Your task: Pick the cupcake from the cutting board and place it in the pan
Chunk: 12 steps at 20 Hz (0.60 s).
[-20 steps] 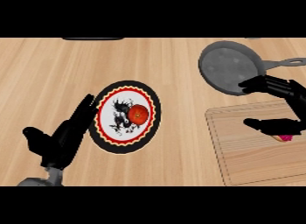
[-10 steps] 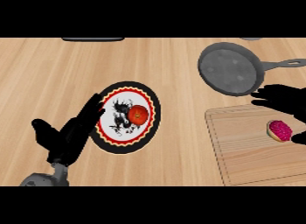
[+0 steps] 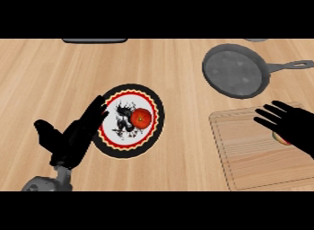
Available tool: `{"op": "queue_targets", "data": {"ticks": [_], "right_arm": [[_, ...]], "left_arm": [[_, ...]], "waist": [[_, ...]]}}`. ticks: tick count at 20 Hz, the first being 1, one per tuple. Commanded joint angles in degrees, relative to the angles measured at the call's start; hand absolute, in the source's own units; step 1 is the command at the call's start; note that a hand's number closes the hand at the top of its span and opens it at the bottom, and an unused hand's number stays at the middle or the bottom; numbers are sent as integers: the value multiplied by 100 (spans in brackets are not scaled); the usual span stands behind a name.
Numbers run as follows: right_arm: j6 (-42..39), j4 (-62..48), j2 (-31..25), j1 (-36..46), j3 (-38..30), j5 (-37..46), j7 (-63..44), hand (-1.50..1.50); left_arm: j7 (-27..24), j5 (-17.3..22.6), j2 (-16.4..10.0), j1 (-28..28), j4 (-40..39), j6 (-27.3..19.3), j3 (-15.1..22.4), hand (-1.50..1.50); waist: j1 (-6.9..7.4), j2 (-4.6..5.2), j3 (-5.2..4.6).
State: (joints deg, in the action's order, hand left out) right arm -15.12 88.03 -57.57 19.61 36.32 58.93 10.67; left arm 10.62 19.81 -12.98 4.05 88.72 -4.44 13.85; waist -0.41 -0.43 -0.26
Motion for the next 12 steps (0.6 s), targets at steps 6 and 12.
{"op": "queue_targets", "data": {"ticks": [6, 12], "right_arm": [[-1684, 1078, 718, -729, 613, 1175, -2028, -150], [-1439, 874, 1356, -1116, 488, 1833, -2223, -150]], "left_arm": [[144, 108, -57, 1, 109, 222, -207, 0], [152, -218, 253, -8, 108, 100, -140, 0]], "waist": [[20, 31, 22], [36, 37, 25]]}}
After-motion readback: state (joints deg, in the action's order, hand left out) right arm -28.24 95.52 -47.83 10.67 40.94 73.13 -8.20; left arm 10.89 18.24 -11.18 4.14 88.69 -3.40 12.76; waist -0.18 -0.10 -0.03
